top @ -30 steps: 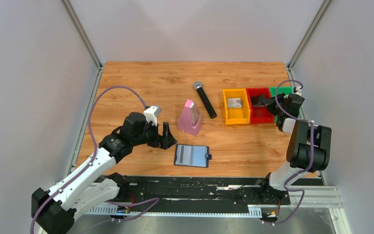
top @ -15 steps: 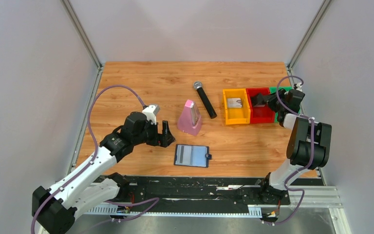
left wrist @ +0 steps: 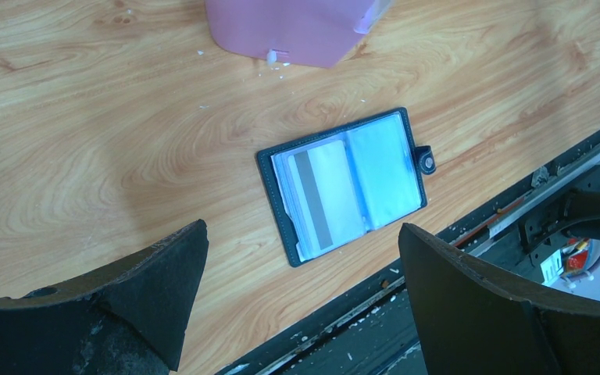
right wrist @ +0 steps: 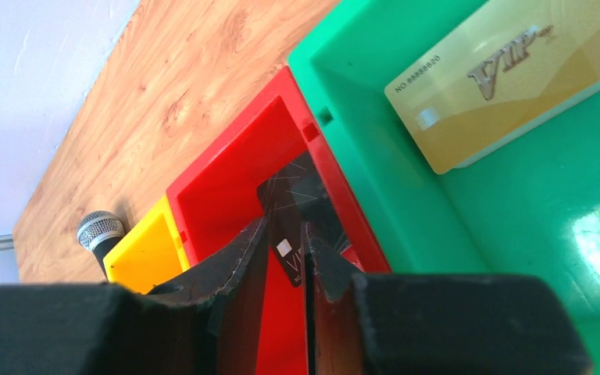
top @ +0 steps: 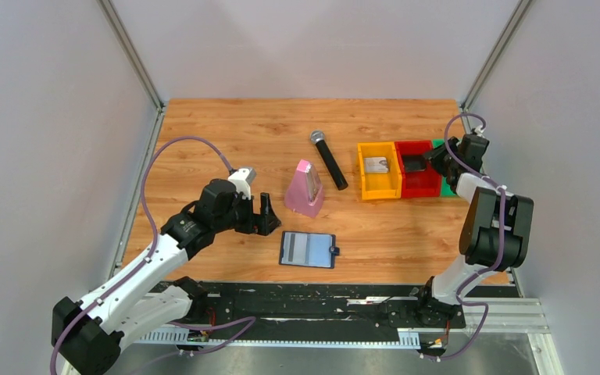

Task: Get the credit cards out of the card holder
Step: Place the credit card in the storage box, then remove the credit card from the card holder.

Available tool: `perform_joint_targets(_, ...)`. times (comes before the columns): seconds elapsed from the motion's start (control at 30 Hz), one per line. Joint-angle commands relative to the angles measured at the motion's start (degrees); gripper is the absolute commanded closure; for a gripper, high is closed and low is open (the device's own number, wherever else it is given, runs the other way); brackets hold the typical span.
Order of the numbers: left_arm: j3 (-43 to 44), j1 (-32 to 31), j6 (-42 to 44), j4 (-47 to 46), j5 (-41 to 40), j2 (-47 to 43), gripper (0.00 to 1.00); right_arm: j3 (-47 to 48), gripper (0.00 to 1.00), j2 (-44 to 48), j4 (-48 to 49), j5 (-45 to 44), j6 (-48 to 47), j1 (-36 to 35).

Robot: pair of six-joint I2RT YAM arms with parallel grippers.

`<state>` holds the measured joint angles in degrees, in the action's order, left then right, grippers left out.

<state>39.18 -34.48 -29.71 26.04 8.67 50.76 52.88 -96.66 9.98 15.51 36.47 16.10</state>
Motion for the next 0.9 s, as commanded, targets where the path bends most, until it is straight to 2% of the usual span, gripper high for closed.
perform_joint_targets(0.0, 1.4, -0.1, -1.3, -0.1, -1.0, -0.2, 0.00, 4.6, 0.77, 1.9, -4.6, -1.8, -3.3, -2.4)
perform_joint_targets(0.2, 0.3, 0.1, -3.5, -0.5, -0.4, 0.5, 0.00, 4.2, 0.78, 7.9, -11.3, -5.7, -1.1, -5.7)
perform_joint_targets(0.37, 1.3, 0.1, -5.2, 4.3, -1.6, 4.5, 0.06, 2.2, 0.78, 16.7, -20.3, -5.0, 0.6, -8.4)
perform_joint_targets(0.5, 1.1, 0.2, -5.8, 3.5, 0.6, 6.7, 0.09, -1.9, 0.75, 24.5, -24.6, -5.9, -0.4, -13.7)
perform_joint_targets(0.7, -2.2, 0.2, -7.6, -2.4, 6.3, 10.1, 0.18, -7.6, 0.70, 34.7, -29.9, -7.4, 1.8, -26.0)
perform_joint_targets(0.8, -4.2, 0.2, -9.3, -5.4, 8.8, 11.9, 0.22, -10.5, 0.69, 37.6, -30.8, -8.8, 5.5, -35.2)
perform_joint_targets(0.87, -5.1, 0.2, -10.0, -7.2, 8.3, 12.5, 0.24, -11.6, 0.62, 37.7, -31.4, -11.8, 8.3, -42.0)
